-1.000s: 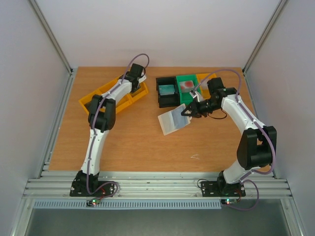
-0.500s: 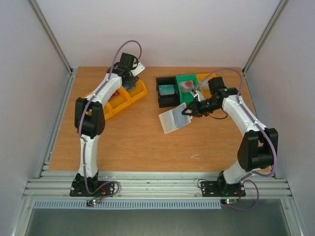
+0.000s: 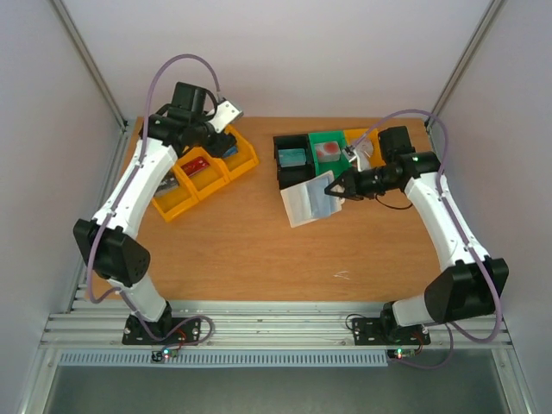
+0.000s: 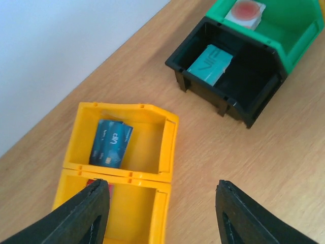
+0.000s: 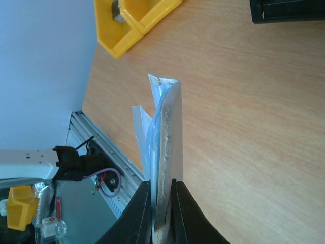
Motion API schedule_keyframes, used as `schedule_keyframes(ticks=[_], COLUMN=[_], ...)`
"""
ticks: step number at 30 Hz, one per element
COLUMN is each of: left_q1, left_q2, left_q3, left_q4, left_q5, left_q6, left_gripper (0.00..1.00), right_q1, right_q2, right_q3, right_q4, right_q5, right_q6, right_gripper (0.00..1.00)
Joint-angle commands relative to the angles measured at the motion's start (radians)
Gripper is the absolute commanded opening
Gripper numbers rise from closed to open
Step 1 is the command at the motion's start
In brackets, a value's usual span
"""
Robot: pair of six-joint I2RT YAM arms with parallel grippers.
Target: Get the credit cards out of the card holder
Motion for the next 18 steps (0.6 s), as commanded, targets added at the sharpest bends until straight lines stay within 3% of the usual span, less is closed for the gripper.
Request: schedule_keyframes(ticks=[1,9,15,18], left_q1=[-0.005,-0.017,-0.024,-0.019], left_q2=[0.071,0.517,0.640,0.701], left_q3=[0.001,0.403,0.437,0.460], left_q4=[-0.020,-0.028,0.027,0.025], left_q5=[0.040,-0.244,-0.397,-0.387], left_q6=[-0.152,-0.237,-0.174,-0.139], left_gripper=[0.59,0.51,0.39,0.35], right_q1=[-0.006,-0.006,-0.006,-0.006], right_q2=[-0.065,-0.113,-0.111,-0.103], right_q3=[0.013,-0.001,-0.007,-0.002], right_q4=[-0.082,-0.168,-0.189,-0.200], right_q5=[0.010,0.051,0.066,0.090], right_q6=[-0.029,-0.065,-0.078,-0.084], right_gripper=[0.01,0.01,0.01,0.01])
